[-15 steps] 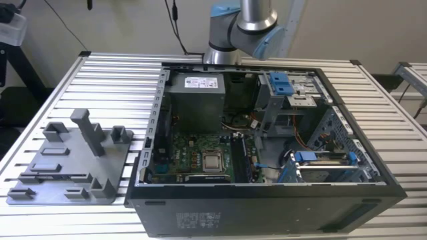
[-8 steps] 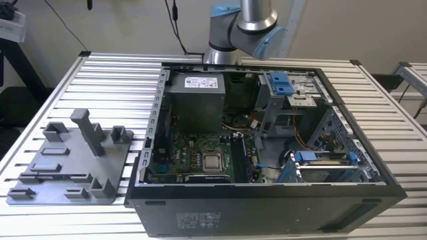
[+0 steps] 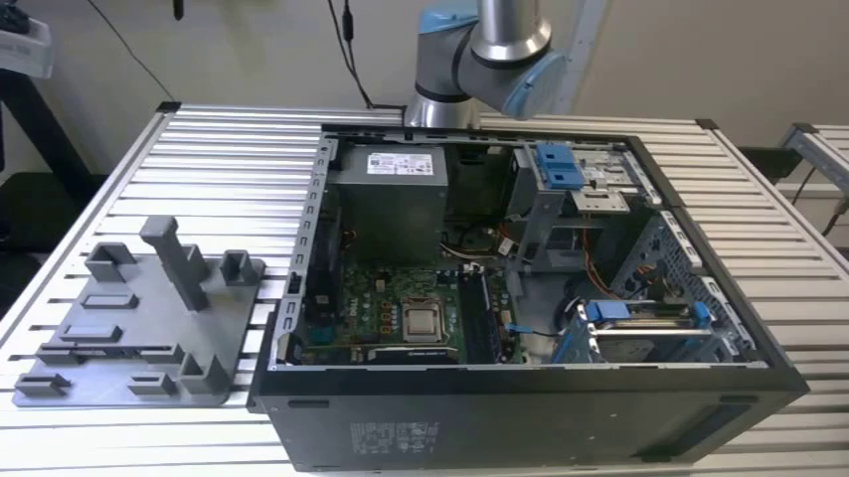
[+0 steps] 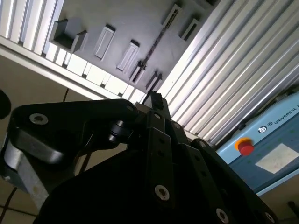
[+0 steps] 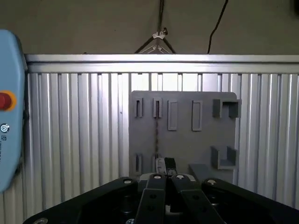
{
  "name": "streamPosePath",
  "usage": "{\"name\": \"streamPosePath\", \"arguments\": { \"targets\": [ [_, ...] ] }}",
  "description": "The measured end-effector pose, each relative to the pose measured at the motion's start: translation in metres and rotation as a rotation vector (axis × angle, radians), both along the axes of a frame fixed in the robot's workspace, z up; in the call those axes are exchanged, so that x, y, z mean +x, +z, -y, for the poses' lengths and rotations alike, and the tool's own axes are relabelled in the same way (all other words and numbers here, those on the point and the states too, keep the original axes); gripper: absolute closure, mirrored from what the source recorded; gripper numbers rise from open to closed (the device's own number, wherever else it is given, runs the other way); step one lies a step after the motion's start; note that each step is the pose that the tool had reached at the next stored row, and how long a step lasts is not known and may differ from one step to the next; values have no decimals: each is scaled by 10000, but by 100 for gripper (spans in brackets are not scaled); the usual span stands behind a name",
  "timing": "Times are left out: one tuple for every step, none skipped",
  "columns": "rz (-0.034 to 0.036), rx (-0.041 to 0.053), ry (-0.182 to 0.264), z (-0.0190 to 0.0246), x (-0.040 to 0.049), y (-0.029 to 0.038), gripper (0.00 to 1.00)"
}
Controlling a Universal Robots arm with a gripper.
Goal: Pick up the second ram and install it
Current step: 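Pick up the second ram and move it above second insertion slot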
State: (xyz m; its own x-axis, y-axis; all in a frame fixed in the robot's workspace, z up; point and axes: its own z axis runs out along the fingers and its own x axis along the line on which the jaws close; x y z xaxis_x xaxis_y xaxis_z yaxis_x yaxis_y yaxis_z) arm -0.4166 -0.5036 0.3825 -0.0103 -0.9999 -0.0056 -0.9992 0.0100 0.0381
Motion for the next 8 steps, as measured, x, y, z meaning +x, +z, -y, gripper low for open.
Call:
{"name": "streamPosePath", "arguments": {
  "targets": [
    [55, 1, 13, 0, -1, -3, 89],
    [131, 4, 16, -1, -1, -6, 89],
    [218, 12, 17, 0, 0, -6, 89],
    [285, 34, 17, 0, 0, -10, 89],
    [317, 74, 18, 1, 1, -16, 89],
    [318, 150, 17, 0, 1, -23, 89],
    [318, 234, 14, 0, 0, -29, 89],
    [318, 320, 12, 0, -1, -33, 89]
  ]
}}
